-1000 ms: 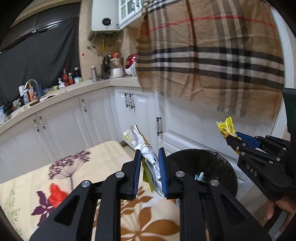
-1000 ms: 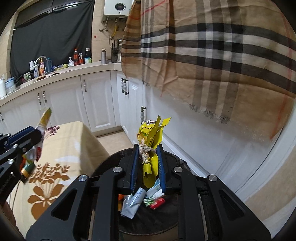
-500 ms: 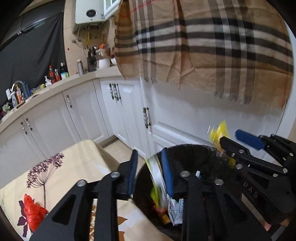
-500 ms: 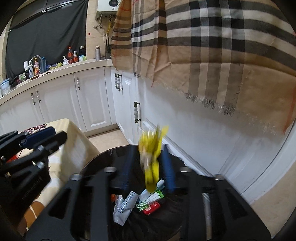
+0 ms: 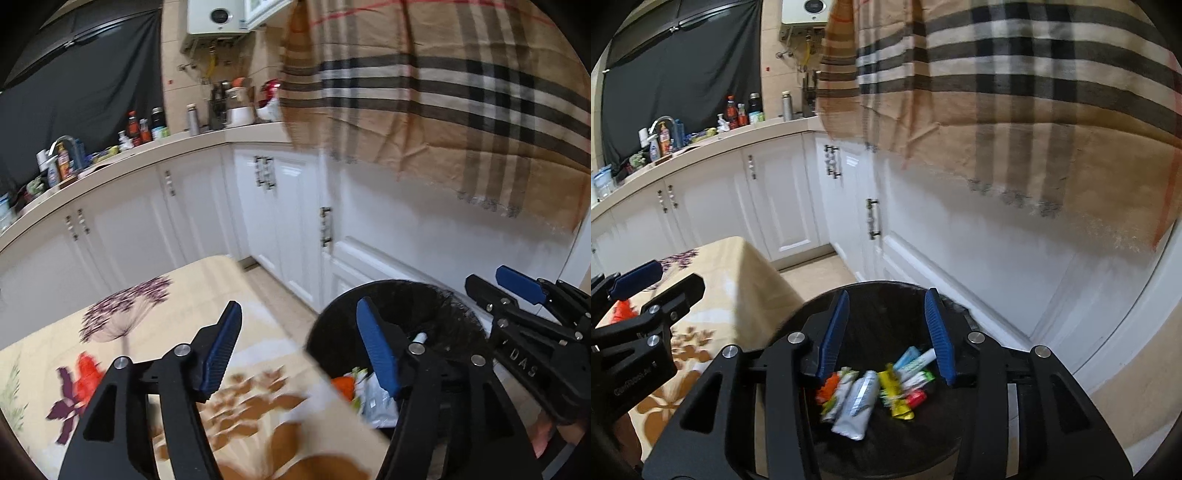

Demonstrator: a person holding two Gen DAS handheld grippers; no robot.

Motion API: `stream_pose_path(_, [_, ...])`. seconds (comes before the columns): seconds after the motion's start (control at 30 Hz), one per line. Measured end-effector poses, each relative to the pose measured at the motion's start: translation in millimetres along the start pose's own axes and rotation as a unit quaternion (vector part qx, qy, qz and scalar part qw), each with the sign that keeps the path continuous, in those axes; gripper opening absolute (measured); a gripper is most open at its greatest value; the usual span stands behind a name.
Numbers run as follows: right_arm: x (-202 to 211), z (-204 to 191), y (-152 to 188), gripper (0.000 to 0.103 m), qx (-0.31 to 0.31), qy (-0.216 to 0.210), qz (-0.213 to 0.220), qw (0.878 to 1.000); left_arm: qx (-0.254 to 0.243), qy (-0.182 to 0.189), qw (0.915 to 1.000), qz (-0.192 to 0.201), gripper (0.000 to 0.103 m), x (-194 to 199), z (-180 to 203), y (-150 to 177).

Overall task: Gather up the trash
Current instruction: 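Move both tools back over the table toward the bag and bottle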

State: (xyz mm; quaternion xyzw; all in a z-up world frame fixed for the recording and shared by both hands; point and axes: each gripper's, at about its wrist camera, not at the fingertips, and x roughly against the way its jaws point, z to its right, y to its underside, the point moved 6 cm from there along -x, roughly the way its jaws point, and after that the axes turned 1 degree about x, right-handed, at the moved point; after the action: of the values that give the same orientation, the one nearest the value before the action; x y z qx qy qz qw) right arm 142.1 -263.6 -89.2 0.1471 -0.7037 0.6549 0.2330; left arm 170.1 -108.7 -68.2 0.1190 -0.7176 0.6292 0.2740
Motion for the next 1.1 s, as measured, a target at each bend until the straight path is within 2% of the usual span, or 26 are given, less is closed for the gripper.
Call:
stream_pose_path(0.17, [7.3, -41.1, 1.5, 0.042, 0.009, -0.039, -0.007, 0.999, 0.031, -0.041, 0.9987, -0.009, 0.066, 25.1, -47.9, 16.1])
stream_pose_path(0.33, [14.3, -95.3, 6.9, 0.042, 0.032, -0.085, -0.019, 0.996, 0.063, -0.094, 0.9934, -0.019, 0.067, 57.1, -108.2, 39.4])
stream_pose_path(0.63, [26.7, -197.3, 29.0, 0.042, 0.088, -0.155, -0.047, 0.983, 0.127, -0.183, 0.9739, -0.043, 0.068, 109.6, -209.5, 91.9])
stream_pose_path(0.83, [29.7, -249.5, 46.7, 0.042, 0.123, -0.178, -0.075, 0.973, 0.160, -0.230, 0.9581, -0.061, 0.068, 133.6, -263.3, 125.1])
stream_pose_path(0.97, [26.0, -274.4, 55.4, 0.044, 0.140, -0.182, -0.096, 0.969, 0.181, -0.245, 0.9499, -0.069, 0.068, 145.2, -289.3, 142.2])
stream_pose_path(1.03, [23.4, -283.4, 59.2, 0.050, 0.148, -0.181, -0.106, 0.966, 0.193, -0.250, 0.9462, -0.072, 0.068, 150.0, -300.3, 149.2])
stream_pose_path(1.1, [20.4, -291.3, 64.8, 0.050, 0.162, -0.176, -0.116, 0.964, 0.201, -0.249, 0.9447, -0.072, 0.068, 152.5, -305.1, 152.9])
